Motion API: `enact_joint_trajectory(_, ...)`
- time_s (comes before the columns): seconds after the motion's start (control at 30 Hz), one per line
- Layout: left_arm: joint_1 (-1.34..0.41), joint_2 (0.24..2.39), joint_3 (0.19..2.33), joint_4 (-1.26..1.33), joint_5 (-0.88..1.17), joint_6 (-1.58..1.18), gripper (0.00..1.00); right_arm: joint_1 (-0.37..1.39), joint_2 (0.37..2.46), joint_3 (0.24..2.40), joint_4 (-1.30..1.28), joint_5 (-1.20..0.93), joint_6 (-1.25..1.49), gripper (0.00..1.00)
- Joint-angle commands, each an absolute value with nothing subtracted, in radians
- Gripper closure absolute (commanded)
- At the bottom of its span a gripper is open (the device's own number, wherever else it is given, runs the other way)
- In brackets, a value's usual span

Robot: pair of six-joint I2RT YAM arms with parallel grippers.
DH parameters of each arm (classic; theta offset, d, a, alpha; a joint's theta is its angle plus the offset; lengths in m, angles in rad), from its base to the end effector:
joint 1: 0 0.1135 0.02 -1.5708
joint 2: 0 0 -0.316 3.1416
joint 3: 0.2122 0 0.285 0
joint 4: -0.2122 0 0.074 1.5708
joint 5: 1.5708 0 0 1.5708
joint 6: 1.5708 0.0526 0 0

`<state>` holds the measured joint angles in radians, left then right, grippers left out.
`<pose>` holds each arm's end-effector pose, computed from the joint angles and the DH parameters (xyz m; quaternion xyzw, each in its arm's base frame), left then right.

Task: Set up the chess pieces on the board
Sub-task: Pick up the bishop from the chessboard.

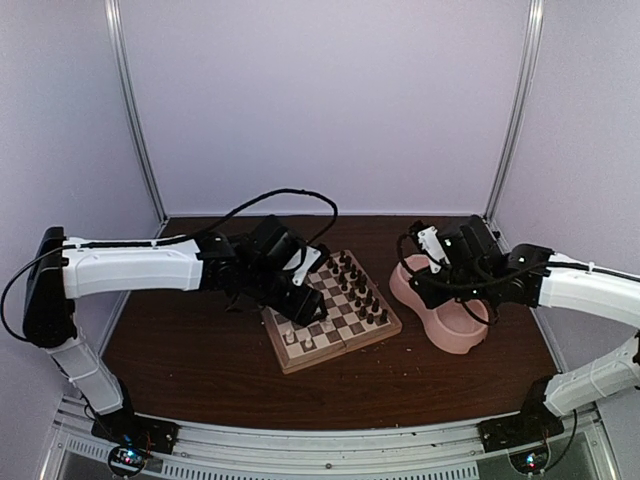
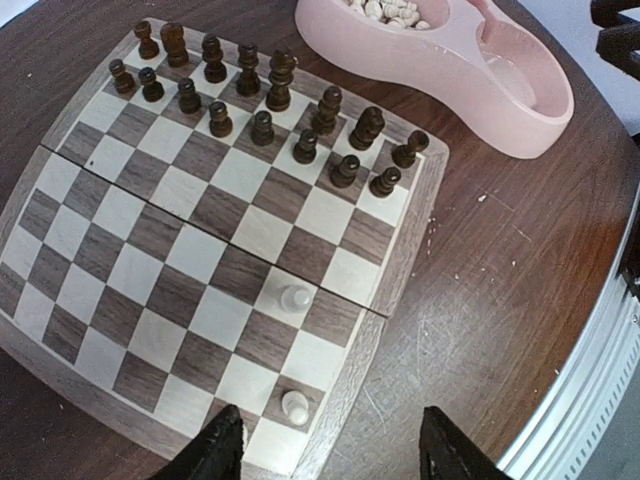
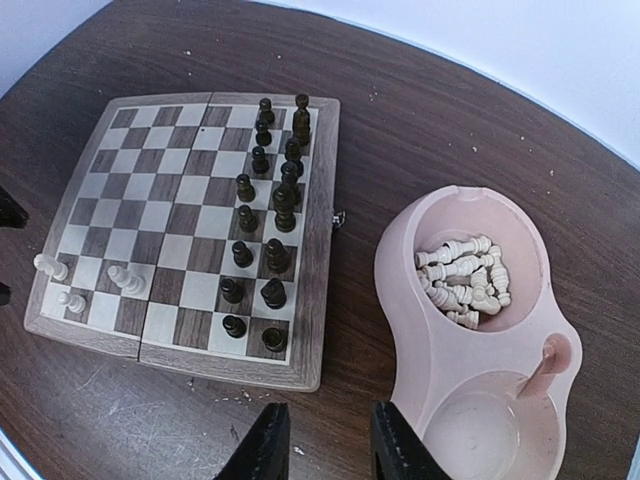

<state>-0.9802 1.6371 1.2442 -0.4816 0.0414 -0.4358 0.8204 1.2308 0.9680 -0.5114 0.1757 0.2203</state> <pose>0.2223 -0.3355 0.2805 0.2595 0.9033 -0.2366 0.2465 0.2039 0.2052 0.3091 -0.2389 0.8872 0.1219 0.3754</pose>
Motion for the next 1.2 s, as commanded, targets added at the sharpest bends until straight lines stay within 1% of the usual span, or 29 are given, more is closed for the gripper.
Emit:
enact_joint_trajectory(0.0, -0.999, 1.735, 1.373, -0.555, -0.022, -0.420, 0.40, 0.815, 1.130, 0.862, -0.332, 0.187, 0.221, 0.69)
enact_joint_trajectory(0.23, -1.002, 1.862, 1.490, -0.612, -0.063, -0.435, 0.44, 0.815, 1.020, 0.743, -0.287, 0.184, 0.205, 0.69)
enact_joint_trajectory(0.6, -1.007, 2.010, 1.623, -0.689, -0.072, -0.457, 0.46, 0.815, 0.875, 0.657, -0.284, 0.207, 0.190, 0.68)
enact_joint_trajectory(0.87, -1.008, 2.051, 1.651, -0.709, -0.101, -0.466, 0.58, 0.815, 0.825, 0.638, -0.303, 0.222, 0.186, 0.68)
enact_joint_trajectory(0.97, -1.007, 2.069, 1.663, -0.716, -0.087, -0.464, 0.60, 0.814, 0.824, 0.638, -0.305, 0.224, 0.186, 0.67)
enact_joint_trajectory(1.17, -1.006, 2.083, 1.670, -0.716, -0.077, -0.459, 0.71, 0.814, 0.834, 0.643, -0.304, 0.216, 0.190, 0.67)
